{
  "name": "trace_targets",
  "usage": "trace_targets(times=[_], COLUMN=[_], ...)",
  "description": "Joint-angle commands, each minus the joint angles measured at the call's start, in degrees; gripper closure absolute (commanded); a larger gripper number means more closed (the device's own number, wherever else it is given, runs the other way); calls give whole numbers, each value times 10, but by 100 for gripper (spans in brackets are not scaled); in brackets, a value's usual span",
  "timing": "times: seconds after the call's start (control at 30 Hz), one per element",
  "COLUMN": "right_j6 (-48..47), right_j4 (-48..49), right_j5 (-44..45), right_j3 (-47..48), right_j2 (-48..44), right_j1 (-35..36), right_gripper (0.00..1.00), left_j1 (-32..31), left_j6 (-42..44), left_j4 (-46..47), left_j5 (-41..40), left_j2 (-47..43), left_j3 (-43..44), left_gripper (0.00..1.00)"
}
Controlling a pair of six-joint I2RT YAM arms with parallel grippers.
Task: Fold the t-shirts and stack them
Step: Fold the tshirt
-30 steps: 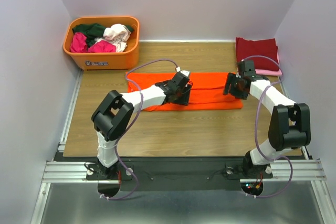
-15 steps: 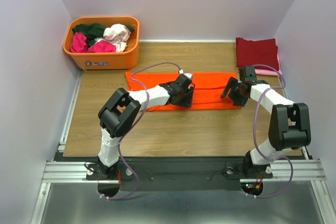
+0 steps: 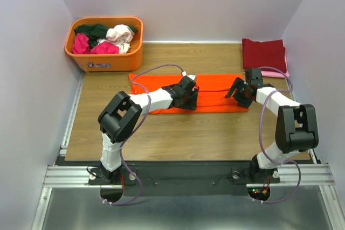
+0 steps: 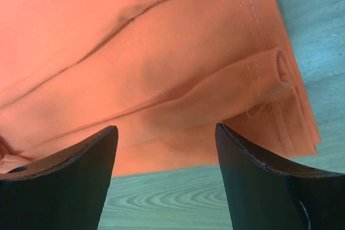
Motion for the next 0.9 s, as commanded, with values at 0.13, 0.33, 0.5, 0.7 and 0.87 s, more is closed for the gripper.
trace_targets(times=[0.13, 0.33, 0.5, 0.7, 0.87], right_j6=[19, 30, 48, 72, 85], right_j4=[44, 56, 74, 99, 115], right_j5=[-5, -8, -10, 0, 0], right_j3=[6, 1, 6, 14, 30], right_j2=[24, 30, 26, 31, 50], right_j1=[-3, -4, -4, -4, -3], right_gripper=[22, 22, 21, 21, 21], left_j1=[-4, -5, -5, -6, -6], left_j6=[-8, -14, -23, -30, -33], left_j4=[11, 11, 13, 15, 17], left_j5=[-6, -31, -35, -33, -32], left_j2=[-40, -75, -97, -109, -115], left_j3=[-13, -27, -45, -61, -75], left_gripper=[40, 40, 40, 40, 40])
